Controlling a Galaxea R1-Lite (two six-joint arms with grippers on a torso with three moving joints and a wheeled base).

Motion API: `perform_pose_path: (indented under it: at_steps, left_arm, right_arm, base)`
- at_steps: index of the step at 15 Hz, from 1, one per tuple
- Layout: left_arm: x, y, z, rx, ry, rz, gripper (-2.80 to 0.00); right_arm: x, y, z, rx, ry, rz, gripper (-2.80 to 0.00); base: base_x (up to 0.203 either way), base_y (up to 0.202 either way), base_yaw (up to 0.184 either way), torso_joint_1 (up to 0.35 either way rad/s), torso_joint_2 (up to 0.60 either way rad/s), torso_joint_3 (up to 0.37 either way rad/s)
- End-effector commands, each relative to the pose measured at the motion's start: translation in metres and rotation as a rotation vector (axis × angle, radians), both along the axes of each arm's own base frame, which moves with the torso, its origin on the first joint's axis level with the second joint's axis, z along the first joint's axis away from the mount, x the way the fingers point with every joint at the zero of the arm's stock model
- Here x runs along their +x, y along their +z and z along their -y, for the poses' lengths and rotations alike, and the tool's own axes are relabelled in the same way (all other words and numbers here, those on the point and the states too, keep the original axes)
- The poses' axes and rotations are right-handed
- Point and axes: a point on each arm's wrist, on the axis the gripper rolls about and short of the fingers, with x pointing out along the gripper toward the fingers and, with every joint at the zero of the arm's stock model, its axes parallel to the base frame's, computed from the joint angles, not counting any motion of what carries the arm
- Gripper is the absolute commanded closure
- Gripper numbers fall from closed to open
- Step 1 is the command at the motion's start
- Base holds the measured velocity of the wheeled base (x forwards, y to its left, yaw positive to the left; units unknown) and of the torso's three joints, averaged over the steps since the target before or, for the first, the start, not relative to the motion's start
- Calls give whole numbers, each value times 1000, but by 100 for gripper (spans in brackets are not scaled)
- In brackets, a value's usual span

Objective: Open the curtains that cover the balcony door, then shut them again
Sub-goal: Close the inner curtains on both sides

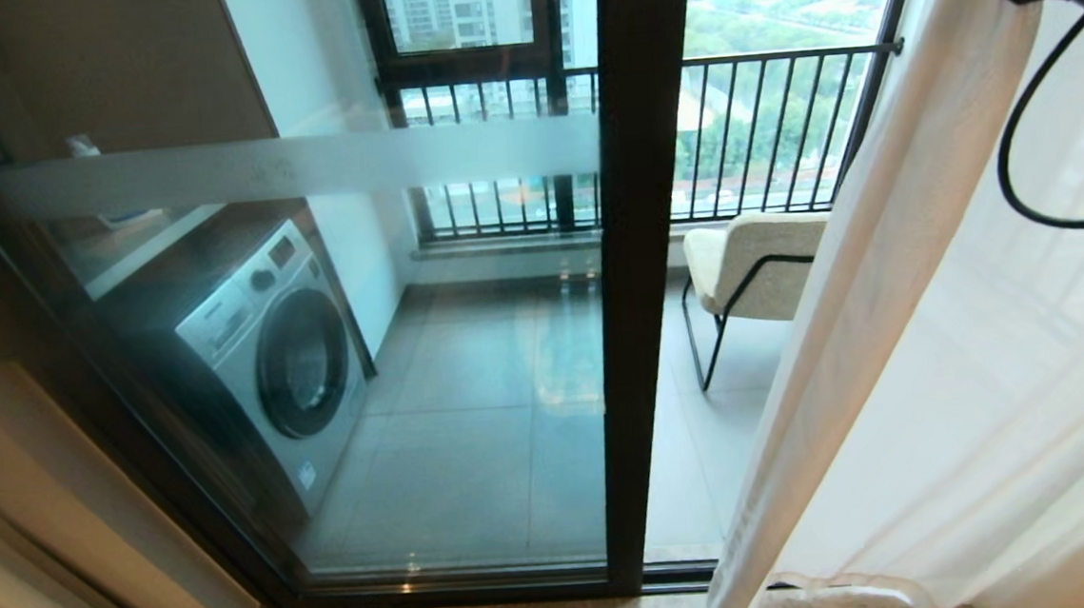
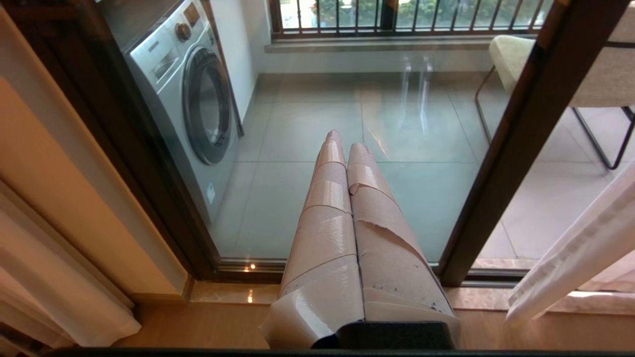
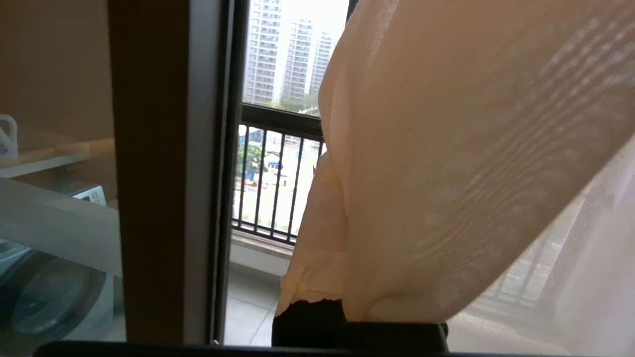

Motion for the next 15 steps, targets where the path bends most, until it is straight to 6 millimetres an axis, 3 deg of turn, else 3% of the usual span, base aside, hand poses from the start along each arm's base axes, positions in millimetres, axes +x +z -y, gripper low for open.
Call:
perform_pose_path:
  at_steps: [1,15]
  left_arm:
    - [0,0,0,0,0,-1,0]
    - [0,0,0,0,0,-1,0]
  right_arm:
    - [-1,1,-1,-1,4,7,0]
    - [-2,2,-2,-1,7,11,0]
  base:
    - [0,184,1,2,7,3]
    - [0,171,2,3,2,2]
